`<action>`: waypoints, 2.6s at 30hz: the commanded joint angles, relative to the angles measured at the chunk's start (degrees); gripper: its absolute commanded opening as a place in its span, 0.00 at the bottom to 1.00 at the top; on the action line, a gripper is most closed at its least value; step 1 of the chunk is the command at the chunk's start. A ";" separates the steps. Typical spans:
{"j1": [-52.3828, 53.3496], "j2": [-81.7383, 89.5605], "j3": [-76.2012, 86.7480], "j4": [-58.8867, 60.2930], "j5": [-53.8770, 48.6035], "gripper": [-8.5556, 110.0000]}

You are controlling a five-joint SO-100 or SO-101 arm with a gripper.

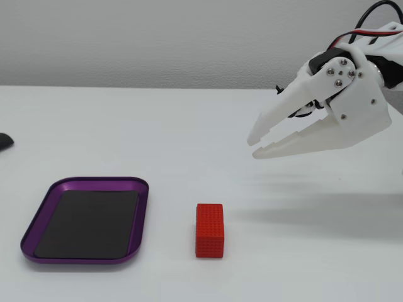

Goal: Pick up the cube and place it in the box.

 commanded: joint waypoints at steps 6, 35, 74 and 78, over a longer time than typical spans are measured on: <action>0.53 2.20 0.44 -1.14 0.44 0.07; 0.88 -15.73 -19.69 -12.39 -9.23 0.13; -12.92 -92.46 -66.53 11.60 -5.89 0.26; -12.92 -92.46 -62.14 7.03 -5.80 0.26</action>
